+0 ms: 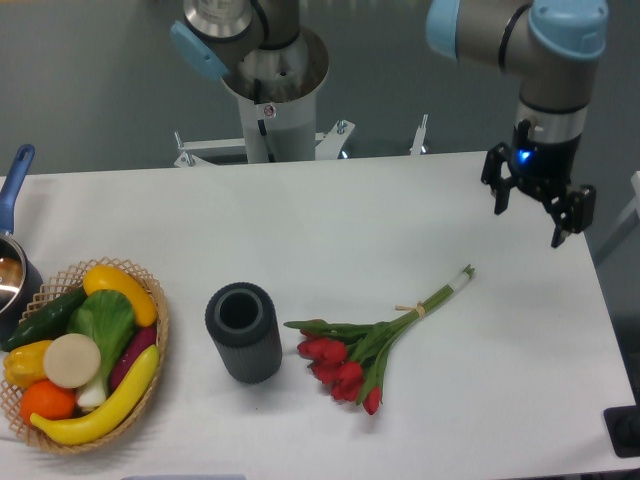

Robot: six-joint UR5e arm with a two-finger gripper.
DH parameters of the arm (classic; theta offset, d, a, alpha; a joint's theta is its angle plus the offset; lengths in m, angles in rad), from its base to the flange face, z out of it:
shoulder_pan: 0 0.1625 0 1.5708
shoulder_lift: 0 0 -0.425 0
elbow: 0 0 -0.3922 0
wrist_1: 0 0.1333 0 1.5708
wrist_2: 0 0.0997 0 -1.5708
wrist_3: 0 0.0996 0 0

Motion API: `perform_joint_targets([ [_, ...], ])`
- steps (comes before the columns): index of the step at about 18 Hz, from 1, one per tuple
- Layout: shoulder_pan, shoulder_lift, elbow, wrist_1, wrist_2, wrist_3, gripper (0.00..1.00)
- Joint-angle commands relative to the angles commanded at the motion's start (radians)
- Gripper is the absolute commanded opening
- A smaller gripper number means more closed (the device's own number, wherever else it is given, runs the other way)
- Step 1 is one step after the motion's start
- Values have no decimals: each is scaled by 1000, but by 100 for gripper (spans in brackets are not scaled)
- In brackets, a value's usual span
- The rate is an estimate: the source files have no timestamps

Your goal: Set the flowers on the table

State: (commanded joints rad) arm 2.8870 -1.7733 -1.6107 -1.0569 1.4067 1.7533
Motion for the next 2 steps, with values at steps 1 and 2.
perform_joint_targets([
  [1, 0, 2, 0, 0, -2, -2, 100],
  [2, 0, 2, 0, 0, -3, -2, 100],
])
